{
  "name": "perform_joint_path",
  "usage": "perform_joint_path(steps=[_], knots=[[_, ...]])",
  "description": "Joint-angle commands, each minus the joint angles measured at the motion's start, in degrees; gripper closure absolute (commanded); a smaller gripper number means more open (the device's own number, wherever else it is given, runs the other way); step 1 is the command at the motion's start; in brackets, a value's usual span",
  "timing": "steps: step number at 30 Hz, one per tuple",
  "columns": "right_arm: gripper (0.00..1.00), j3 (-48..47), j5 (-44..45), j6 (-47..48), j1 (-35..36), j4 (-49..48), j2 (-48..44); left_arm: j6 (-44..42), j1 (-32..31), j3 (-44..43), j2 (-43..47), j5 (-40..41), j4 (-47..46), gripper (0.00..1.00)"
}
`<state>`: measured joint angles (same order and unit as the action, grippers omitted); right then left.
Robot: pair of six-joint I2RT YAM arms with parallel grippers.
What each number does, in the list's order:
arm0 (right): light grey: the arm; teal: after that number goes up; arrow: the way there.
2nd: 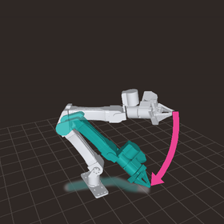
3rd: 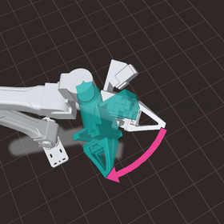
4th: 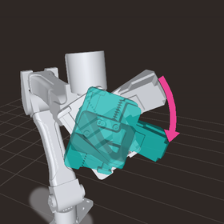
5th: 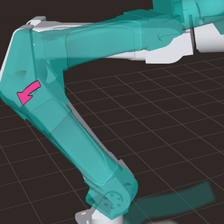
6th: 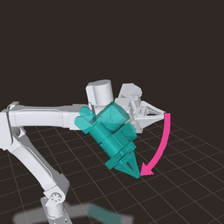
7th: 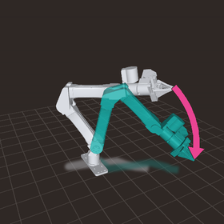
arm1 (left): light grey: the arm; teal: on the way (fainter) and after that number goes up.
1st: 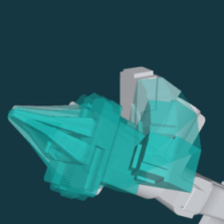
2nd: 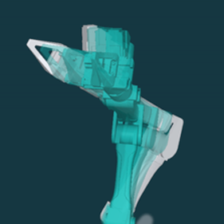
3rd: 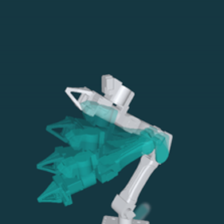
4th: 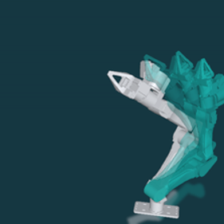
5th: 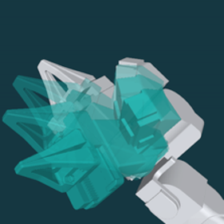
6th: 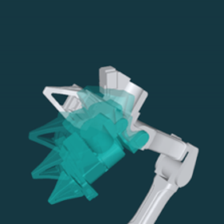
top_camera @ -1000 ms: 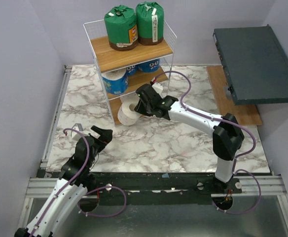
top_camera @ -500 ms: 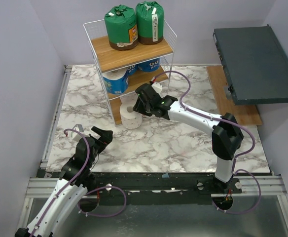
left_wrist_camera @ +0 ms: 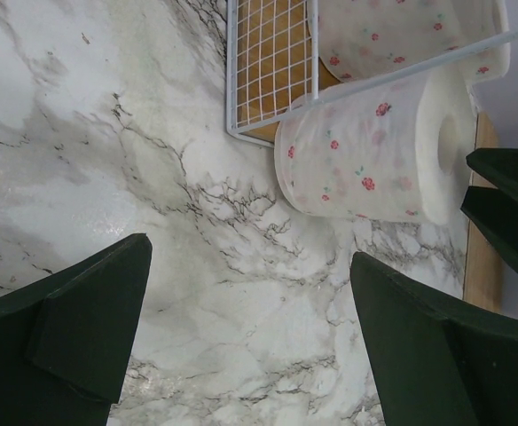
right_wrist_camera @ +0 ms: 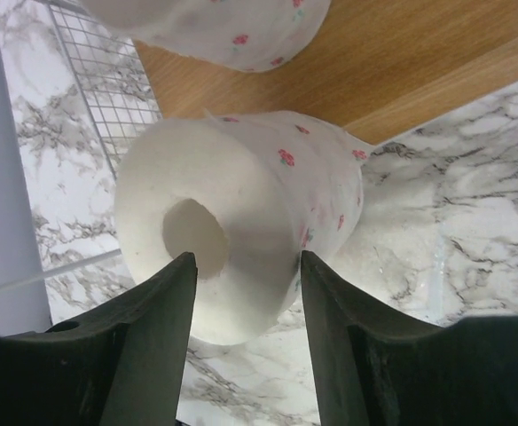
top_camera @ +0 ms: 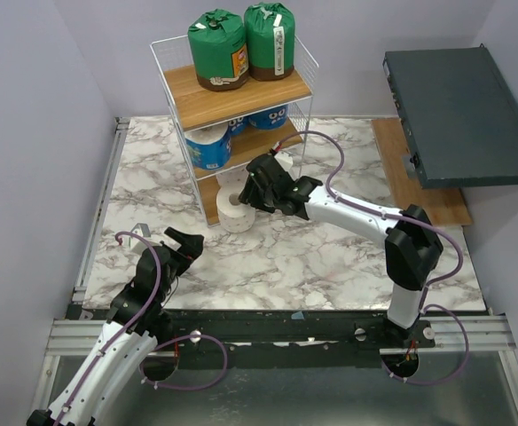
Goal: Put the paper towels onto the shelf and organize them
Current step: Place the paper towel on the shelf.
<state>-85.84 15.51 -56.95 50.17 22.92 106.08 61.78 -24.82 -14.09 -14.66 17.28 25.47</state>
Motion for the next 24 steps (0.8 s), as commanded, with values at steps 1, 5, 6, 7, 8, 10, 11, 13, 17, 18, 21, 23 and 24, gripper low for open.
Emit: perform_joint_path(steps=[1, 5, 6, 7, 8, 10, 11, 13, 17, 18, 21, 23, 24], knots=[[0.45, 4.04, 0.02, 1.38, 0.28, -1.88, -3.98, 0.26, 0.30, 0.73, 0.47, -1.11, -0.51, 0.01], [0.44, 7.24, 0.33, 2.02, 0.28, -3.52, -5.90, 0.35, 0.30, 0.79, 0.42, -1.31, -0.52, 0.02], [0.44, 7.73, 0.24, 2.14, 0.23, -3.78, -6.17, 0.45, 0.30, 0.83, 0.30, -1.35, -0.63, 0.02], [0.44, 8.02, -0.02, 2.19, 0.28, -4.15, -6.20, 0.45, 0.30, 0.82, 0.19, -1.46, -0.75, 0.02], [0.44, 8.23, -0.31, 2.32, 0.28, -4.31, -6.30, 0.51, 0.30, 0.82, 0.17, -1.46, -0.69, 0.01], [0.44, 8.25, -0.94, 2.67, 0.28, -4.55, -6.24, 0.54, 0.30, 0.66, 0.06, -1.62, -0.63, 0.02], [0.44, 8.30, -1.17, 2.69, 0.28, -4.55, -6.39, 0.54, 0.30, 0.57, 0.07, -1.62, -0.54, 0.02], [0.43, 8.77, -1.28, 2.93, 0.28, -4.61, -7.19, 0.54, 0.30, 0.38, 0.00, -1.55, -0.22, 0.02], [0.40, 13.32, -0.76, 5.11, 0.28, -7.98, -11.74, 0.36, 0.30, 0.11, 0.54, -1.09, 0.33, 0.02], [0.40, 15.09, -0.66, 6.10, 0.27, -9.91, -13.65, 0.21, 0.29, 0.11, 0.69, -0.98, 0.24, 0.02], [0.41, 23.32, -1.69, 11.47, 0.28, -18.64, -19.06, -0.14, 0.30, 0.03, 1.19, -0.58, -0.09, 0.02], [0.42, 29.33, -1.99, 14.58, 0.33, -25.16, -22.28, -0.55, 0.30, -0.21, 1.25, -0.24, -0.66, 0.02], [0.42, 33.17, -1.81, 15.65, 0.28, -28.97, -23.87, -0.73, 0.30, -0.38, 1.19, -0.06, -0.89, 0.02]])
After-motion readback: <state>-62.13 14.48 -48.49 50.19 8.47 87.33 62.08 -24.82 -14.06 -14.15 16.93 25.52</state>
